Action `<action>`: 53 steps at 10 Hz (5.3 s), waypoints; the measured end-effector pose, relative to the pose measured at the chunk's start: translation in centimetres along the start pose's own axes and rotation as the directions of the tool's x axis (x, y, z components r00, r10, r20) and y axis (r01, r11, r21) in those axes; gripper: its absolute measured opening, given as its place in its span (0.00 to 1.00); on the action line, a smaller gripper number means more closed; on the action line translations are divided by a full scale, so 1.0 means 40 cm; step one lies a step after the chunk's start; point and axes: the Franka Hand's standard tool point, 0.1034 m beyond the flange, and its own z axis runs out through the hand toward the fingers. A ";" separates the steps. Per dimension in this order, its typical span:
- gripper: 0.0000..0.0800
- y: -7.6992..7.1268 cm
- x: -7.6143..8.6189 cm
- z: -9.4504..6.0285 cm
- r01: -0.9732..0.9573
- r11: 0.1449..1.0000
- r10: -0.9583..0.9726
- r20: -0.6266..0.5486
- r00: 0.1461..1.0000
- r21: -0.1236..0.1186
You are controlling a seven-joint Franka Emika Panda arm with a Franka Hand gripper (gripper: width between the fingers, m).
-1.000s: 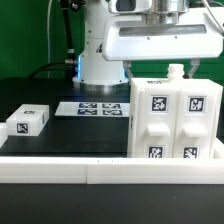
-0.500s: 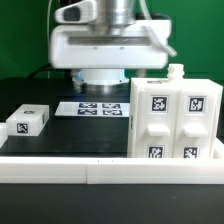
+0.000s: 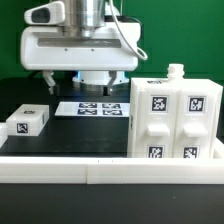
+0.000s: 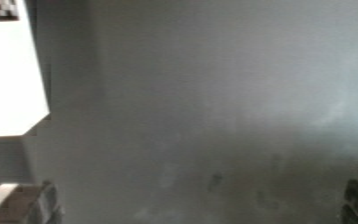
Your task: Assemble cabinet
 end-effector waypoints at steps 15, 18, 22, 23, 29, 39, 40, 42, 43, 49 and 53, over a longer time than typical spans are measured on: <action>1.00 0.253 -0.122 0.117 0.076 0.997 -0.074 0.054 0.996 -0.027; 1.00 0.260 -0.141 0.155 0.078 0.996 -0.076 0.068 0.995 -0.037; 0.71 0.248 -0.135 0.154 0.086 0.996 -0.083 0.067 0.994 -0.037; 0.71 0.248 -0.135 0.154 0.086 0.996 -0.083 0.067 0.994 -0.037; 0.70 0.237 -0.118 0.123 0.091 0.995 -0.090 0.058 0.994 -0.028; 0.70 -0.130 0.106 -0.215 -0.099 0.995 0.099 0.021 0.995 0.011; 0.70 -0.173 0.144 -0.223 -0.139 0.990 0.139 0.032 0.990 0.001; 0.70 -0.194 0.171 -0.215 -0.130 0.991 0.130 0.036 0.991 -0.005; 0.70 -0.193 0.169 -0.214 -0.131 0.991 0.131 0.038 0.991 -0.005; 0.70 -0.287 0.202 -0.240 -0.131 0.991 0.131 0.039 0.991 -0.003; 0.70 -0.378 0.286 -0.266 -0.136 0.991 0.136 0.031 0.990 -0.001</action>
Offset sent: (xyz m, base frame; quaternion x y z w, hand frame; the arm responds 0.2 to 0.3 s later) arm -0.0167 -0.0421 -0.0137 0.0179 0.0122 -0.0072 0.9997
